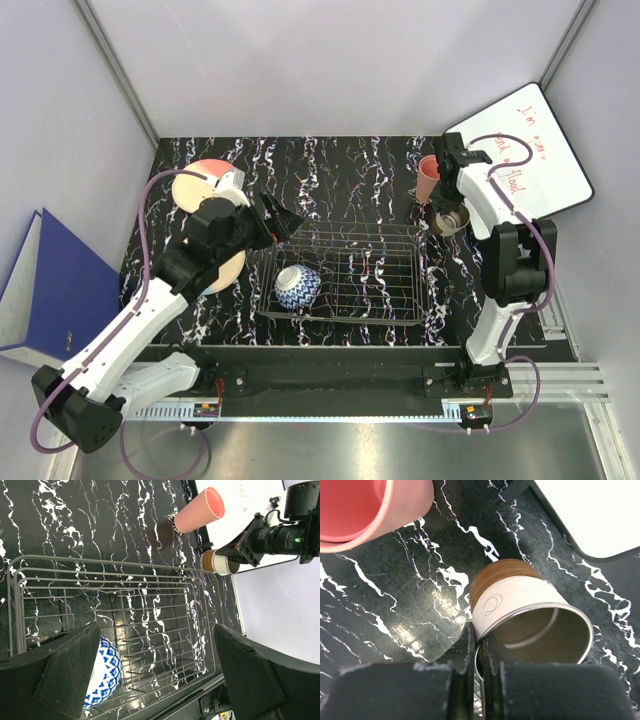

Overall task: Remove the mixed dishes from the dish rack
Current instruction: Place the cup at the center of the board.

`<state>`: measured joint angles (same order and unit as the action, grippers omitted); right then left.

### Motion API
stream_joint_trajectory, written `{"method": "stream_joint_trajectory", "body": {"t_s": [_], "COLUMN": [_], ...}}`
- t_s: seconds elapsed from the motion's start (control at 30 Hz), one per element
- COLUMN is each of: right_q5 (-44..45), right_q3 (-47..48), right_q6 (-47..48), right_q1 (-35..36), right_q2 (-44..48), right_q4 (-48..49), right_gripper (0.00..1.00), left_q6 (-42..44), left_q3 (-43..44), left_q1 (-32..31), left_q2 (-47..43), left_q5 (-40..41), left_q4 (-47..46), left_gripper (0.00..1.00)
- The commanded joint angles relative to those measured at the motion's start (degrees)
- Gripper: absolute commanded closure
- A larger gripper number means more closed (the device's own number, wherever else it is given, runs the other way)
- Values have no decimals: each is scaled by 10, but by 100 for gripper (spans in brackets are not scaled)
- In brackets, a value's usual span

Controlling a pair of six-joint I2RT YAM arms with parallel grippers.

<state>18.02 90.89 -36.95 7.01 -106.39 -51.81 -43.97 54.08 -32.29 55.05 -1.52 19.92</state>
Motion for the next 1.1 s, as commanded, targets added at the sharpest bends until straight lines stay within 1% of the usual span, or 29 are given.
{"method": "stream_joint_trajectory", "body": {"t_s": [0.0, 0.2, 0.43, 0.5, 0.63, 0.73, 0.83, 1.0, 1.07], "right_q5": [-6, -2, -5, -13, -26, -31, -38, -69, -69], "right_q3": [10, -6, -34, -37, -46, -52, -55, -53, -48], "right_q6": [-8, -10, -11, -10, -9, -8, -6, -11, -13], "right_q1": [-3, -3, -3, -3, -2, -2, -2, 0, 8], "right_q2": [-22, -41, -29, -18, 11, 35, 66, 113, 148], "right_q4": [22, 28, 44, 49, 53, 53, 52, 51, 45], "right_gripper": [100, 100, 100, 95, 77, 70, 67, 64, 63], "left_q6": [11, 10, 9, 9, 10, 7, 5, 8, 14], "left_q3": [-4, -8, -13, -13, -18, -20, -21, -19, -17], "left_q1": [-2, -2, -2, -2, -2, -2, -2, -2, -2], "left_q2": [1, 11, 20, 19, 18, 17, 18, 14, 11], "left_q5": [-8, -11, -23, -28, -41, -44, -46, -47, -45], "left_q4": [-17, -19, -21, -27, -37, -39, -40, -41, -41], "left_gripper": [1, 1, 1, 1, 1, 1, 1, 1, 1]}}
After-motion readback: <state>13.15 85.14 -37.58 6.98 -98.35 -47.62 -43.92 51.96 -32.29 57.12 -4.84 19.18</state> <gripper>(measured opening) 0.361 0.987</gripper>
